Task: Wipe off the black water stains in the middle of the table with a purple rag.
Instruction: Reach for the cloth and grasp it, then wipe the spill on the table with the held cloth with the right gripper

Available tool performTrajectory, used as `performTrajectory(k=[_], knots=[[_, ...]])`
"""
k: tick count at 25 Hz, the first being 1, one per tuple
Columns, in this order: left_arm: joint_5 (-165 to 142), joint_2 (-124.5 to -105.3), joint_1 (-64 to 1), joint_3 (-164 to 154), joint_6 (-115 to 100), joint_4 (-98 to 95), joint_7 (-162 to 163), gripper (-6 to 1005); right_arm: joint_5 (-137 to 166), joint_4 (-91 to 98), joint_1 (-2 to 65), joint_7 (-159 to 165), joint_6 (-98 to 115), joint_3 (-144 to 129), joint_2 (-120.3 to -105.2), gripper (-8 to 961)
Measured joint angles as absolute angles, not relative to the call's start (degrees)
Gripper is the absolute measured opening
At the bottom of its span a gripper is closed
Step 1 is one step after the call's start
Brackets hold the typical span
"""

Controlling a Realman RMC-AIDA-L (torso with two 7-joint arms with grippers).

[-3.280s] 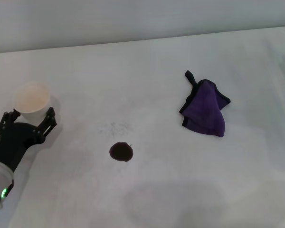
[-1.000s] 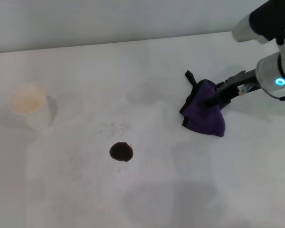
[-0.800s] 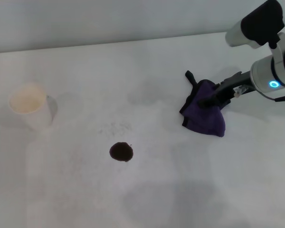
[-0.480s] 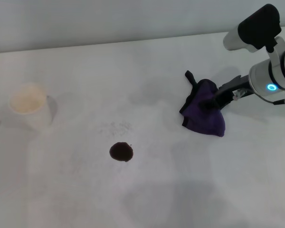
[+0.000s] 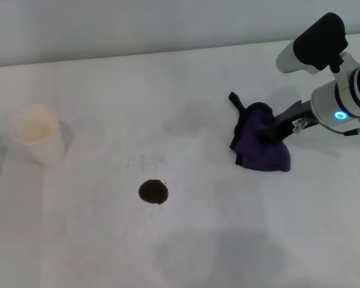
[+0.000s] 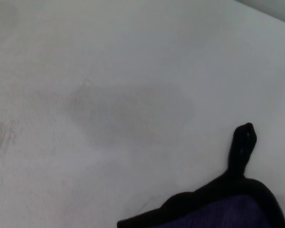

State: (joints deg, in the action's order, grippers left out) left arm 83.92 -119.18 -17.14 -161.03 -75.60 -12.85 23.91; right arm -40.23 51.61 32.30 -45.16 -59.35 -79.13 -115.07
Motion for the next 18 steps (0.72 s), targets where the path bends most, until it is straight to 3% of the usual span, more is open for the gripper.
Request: performTrajectory(k=[5,18], knots=[[83.92,-119.18,-17.07,-160.81,-75.99,-12.73,23.91,880,-40.51,52.04,32.31,-45.12,-59.68,-79.01,-115.12,153],[83.94,-119.18,-17.16,-160.89,-76.03,-12.59,23.91,880,-58.24,57.28,33.59,-55.16,-72.81,-86.68,-115.67,113]])
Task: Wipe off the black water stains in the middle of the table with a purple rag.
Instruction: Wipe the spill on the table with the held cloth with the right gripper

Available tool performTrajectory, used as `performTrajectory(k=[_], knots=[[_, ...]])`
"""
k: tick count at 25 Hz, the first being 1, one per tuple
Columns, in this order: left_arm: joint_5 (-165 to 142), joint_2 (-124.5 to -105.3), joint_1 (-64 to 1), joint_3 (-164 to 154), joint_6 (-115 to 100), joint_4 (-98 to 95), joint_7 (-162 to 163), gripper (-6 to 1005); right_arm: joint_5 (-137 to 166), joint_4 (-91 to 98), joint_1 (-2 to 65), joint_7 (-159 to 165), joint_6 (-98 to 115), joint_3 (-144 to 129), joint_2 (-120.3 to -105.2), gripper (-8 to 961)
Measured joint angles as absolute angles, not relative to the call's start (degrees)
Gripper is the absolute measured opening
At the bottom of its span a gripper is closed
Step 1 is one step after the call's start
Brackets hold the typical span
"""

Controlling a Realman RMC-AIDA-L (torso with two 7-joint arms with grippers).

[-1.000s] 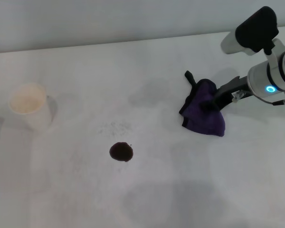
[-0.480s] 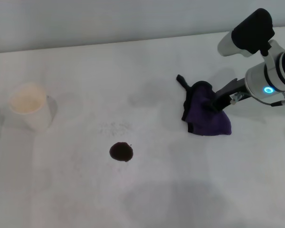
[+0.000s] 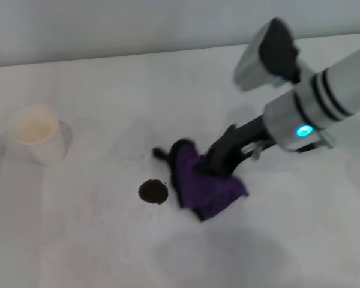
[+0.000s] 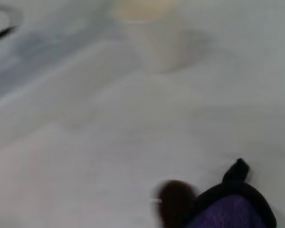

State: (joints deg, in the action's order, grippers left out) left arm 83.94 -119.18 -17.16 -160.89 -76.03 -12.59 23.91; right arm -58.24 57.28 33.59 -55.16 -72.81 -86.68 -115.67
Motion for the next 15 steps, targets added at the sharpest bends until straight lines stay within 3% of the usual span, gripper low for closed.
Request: performTrajectory(k=[15], knots=[[83.94,-119.18,-16.95,-161.11,-76.02,-12.56,23.91,879,-76.70,50.57,33.10,-68.18,-47.28,-110.49,-116.19,111]])
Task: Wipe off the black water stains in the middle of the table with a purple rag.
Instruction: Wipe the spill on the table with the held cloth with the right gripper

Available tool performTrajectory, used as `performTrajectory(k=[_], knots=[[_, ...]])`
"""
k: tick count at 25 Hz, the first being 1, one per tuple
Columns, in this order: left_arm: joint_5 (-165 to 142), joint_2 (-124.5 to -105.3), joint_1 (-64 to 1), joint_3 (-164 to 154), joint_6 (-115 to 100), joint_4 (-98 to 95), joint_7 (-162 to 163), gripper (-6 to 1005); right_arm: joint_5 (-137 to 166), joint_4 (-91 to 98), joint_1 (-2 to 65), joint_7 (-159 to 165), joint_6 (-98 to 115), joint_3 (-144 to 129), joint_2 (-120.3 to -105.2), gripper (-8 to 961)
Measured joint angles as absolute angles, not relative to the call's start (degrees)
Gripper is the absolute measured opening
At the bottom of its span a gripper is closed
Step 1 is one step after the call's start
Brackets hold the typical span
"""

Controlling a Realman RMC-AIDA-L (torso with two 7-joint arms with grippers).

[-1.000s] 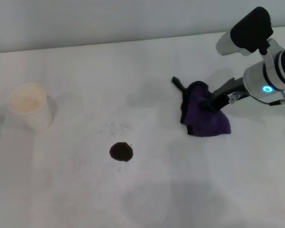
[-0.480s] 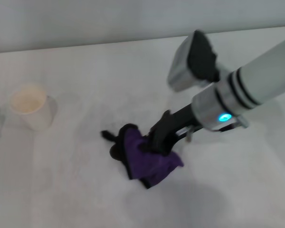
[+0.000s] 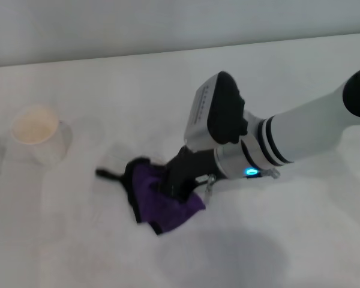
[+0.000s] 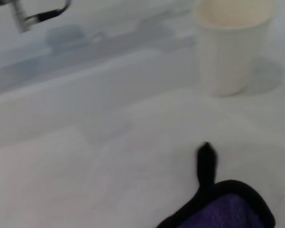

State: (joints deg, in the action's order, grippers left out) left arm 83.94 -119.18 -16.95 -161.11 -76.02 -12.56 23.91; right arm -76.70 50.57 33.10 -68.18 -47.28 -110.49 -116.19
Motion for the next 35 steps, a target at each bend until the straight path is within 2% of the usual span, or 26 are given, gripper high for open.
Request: performTrajectory(k=[8,24,35], knots=[[83.93,-119.10,-17.12,-161.00,-76.16,-12.57,23.90,879,-77.82,47.27,32.30,-68.78,-37.01,-105.83,-115.95,110],[83.86,-119.09,-16.94,-160.89,-77.54,-12.48,23.90,879,-91.00,46.34,32.67,-79.32,-48.24,-117.04,-116.18,108],[83.98,-119.09,-17.40,-160.75,-77.61,-12.48,23.90,879,-93.21,41.65,33.55,-81.38,-33.83,-109.43,-115.66,104]])
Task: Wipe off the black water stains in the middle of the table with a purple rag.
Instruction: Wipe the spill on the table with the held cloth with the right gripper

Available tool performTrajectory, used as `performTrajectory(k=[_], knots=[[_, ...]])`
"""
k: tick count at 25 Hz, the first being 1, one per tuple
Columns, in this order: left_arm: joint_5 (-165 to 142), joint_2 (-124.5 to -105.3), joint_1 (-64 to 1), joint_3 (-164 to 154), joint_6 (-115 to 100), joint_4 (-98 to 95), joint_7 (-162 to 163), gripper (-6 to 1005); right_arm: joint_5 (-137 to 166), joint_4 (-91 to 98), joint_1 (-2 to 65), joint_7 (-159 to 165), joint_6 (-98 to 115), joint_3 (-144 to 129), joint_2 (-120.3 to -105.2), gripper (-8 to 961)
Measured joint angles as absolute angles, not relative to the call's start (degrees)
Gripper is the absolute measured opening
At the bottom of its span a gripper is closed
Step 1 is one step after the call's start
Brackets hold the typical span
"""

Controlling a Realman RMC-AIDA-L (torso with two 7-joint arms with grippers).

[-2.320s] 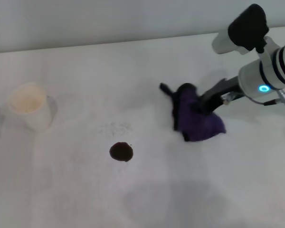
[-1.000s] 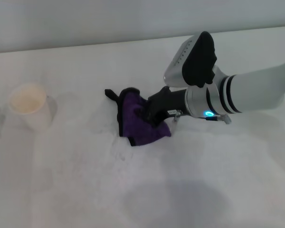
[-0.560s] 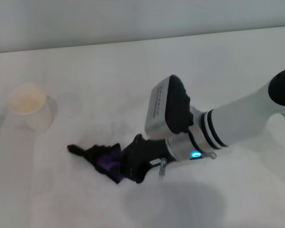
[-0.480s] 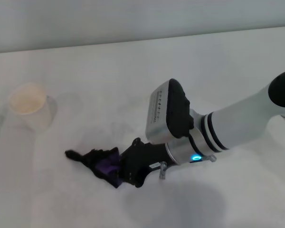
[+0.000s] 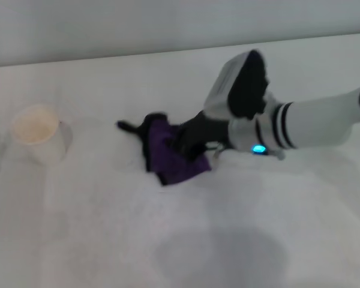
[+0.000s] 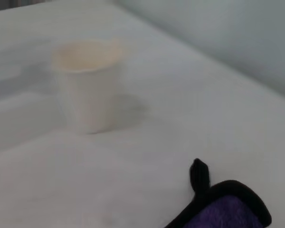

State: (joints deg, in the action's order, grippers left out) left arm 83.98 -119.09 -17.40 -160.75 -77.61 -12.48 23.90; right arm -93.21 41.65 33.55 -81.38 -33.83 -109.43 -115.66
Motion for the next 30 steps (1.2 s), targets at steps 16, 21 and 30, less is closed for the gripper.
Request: performTrajectory(k=[16,21,30], knots=[[84.29,-119.01,-17.67,-160.73,-78.29,-12.20,23.90,880,-93.21,41.58,30.49,-81.89,-54.84,-108.52,-115.46,105],[84.30,-119.00,-18.07,-160.66,-78.30,-11.64,23.90,879,-92.98,40.80,28.65,-85.04,-56.22,-101.28,-115.24,105],[84.37,-119.00,-18.64,-159.64,-78.19,-11.51,23.98,879,-79.60,40.42,25.59,-86.13,-54.43,-78.46,-114.74,104]])
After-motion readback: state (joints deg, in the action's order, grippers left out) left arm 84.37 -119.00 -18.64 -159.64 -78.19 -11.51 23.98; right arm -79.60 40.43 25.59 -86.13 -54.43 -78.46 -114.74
